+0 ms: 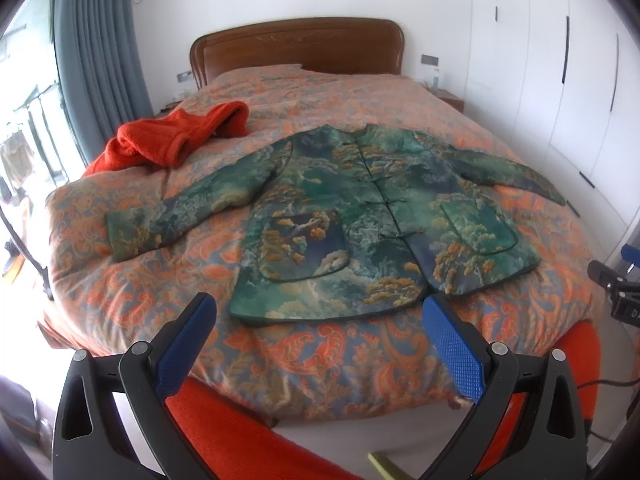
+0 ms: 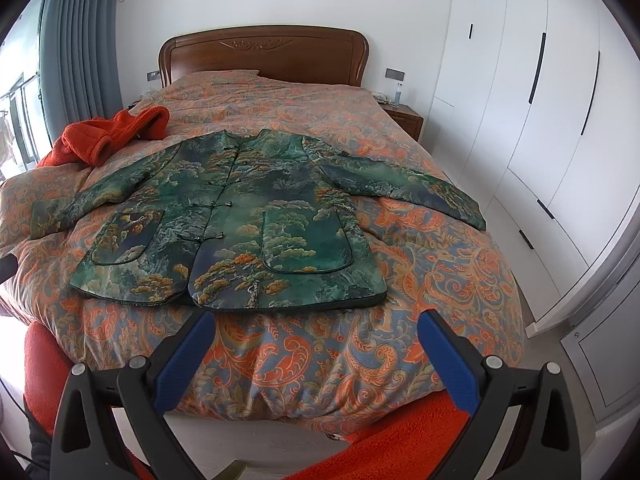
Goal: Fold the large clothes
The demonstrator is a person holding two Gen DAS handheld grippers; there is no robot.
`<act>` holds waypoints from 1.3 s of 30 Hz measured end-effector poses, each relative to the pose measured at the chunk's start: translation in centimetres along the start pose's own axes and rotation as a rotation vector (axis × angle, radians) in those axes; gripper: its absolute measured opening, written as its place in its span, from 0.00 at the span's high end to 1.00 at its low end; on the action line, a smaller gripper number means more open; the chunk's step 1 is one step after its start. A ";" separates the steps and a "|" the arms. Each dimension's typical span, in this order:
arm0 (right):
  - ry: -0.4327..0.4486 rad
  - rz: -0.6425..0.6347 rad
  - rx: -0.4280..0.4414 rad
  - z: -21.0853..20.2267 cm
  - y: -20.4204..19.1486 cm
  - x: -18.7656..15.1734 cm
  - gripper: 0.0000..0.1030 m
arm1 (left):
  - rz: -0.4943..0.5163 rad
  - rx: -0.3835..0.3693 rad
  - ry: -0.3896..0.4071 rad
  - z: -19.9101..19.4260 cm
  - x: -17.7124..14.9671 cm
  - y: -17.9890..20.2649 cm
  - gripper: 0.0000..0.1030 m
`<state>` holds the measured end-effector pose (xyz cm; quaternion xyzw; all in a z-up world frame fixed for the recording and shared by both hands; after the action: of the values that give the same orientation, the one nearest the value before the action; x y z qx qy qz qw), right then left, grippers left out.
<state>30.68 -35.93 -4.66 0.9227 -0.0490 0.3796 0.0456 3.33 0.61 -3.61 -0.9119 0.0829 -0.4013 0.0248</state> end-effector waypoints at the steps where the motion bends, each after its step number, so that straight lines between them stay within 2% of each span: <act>1: 0.001 0.000 -0.001 0.0 0.0 0.0 0.00 | 0.001 -0.001 0.002 0.0 0.0 0.0 0.00; 39: 0.004 -0.001 -0.007 0.3 -0.1 0.0 0.00 | -0.001 0.006 0.015 0.2 0.1 -0.1 0.00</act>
<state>30.91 -35.83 -4.93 0.9218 -0.0499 0.3814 0.0488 3.56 0.64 -3.63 -0.9088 0.0812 -0.4083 0.0268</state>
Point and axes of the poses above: each gripper's, at about its wrist camera, not at the fingertips, and z roughly the way its jaws point, y to its right, x to its top, the point moved 5 cm from there along z, roughly the way its jaws point, and after that the axes turned 6 degrees about z, right-handed, at the moved point
